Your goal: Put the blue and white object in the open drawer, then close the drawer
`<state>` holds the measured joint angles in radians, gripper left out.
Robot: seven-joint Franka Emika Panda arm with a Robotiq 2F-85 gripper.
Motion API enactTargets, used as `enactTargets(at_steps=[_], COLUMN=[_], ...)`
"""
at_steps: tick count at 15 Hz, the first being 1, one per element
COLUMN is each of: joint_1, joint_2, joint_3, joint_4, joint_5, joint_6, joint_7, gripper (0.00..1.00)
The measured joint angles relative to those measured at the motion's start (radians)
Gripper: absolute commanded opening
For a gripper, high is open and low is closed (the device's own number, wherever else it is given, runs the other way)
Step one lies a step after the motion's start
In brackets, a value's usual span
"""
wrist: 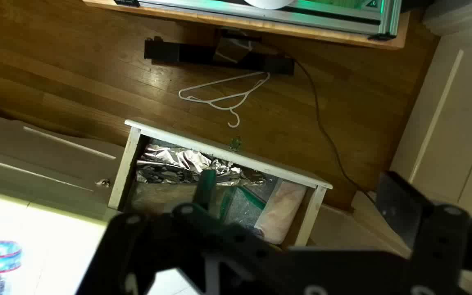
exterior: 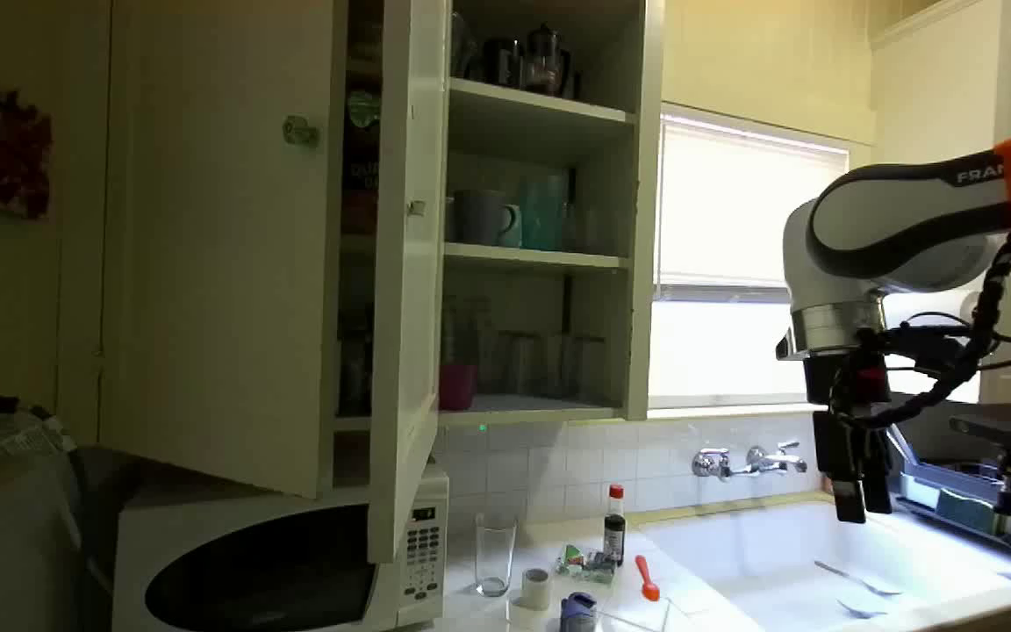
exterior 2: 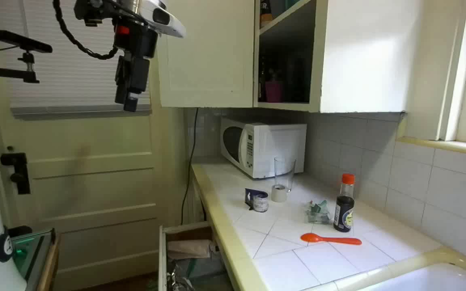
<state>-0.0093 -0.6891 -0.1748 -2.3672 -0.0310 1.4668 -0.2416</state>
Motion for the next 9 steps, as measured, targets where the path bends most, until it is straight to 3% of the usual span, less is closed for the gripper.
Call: enactTargets(at_steps=[9], joint_1=[0.000], joint_2=[0.005], joint_3=[0.001], joint_4=[0.000], joint_5=[0.000], joint_6=[0.009], joint_7=[0.000], gripper=[1.00])
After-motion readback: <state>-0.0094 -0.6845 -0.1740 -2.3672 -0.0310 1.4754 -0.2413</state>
